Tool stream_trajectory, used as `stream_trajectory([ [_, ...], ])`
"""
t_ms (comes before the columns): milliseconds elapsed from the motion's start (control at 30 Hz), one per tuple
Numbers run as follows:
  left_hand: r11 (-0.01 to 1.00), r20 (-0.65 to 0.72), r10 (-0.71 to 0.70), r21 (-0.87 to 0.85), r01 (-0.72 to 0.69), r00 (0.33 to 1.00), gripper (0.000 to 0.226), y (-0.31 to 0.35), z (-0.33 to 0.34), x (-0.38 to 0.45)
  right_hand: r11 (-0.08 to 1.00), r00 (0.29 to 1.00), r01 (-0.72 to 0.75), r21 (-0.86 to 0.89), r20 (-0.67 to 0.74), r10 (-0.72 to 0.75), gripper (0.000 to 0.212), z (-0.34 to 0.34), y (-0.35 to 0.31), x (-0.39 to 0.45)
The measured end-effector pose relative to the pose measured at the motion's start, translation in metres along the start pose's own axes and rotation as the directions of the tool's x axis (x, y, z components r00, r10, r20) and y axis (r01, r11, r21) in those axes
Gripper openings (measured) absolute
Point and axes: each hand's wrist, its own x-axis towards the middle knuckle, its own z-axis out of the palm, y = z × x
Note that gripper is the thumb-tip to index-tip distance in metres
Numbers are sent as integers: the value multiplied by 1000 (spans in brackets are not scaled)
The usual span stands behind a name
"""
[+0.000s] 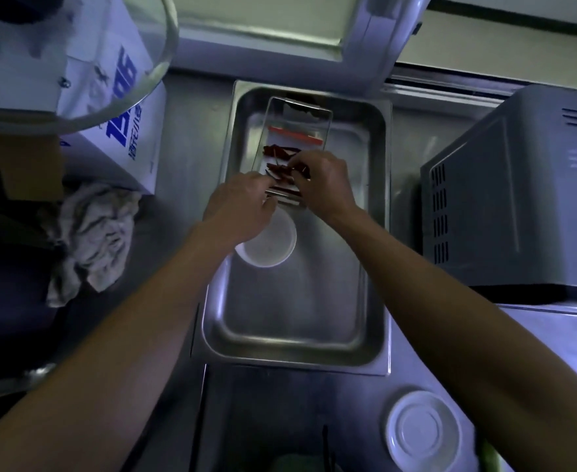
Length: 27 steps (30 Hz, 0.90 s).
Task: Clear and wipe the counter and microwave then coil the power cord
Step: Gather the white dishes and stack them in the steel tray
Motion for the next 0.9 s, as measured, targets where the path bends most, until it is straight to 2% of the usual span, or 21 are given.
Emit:
stream_trajectory([
  [233,999,-27,33,-17,-34,999,32,-16,9,11,994,994,-45,-97,91,53,17,20,-5,20],
  [467,999,-38,49,10,-49,998,30,-17,10,-2,996,996,-85,5,31,85,21,15,-4,2],
  [567,999,-24,38,12,-38,999,31,-11,9,-15,989,992,-130,74,7,130,21,4,-1,-23],
  [667,998,-9,46,49,-46,999,32,2,10,-32,973,981,-189,134,67,182,27,-11,3,-58],
  [767,996,18,42,78,-43,999,34,25,14,-49,964,970,-223,146,132,205,33,-29,10,-102],
  [900,994,63,69,75,-74,996,36,61,32,-75,960,963,-250,125,131,234,35,-51,19,-164],
])
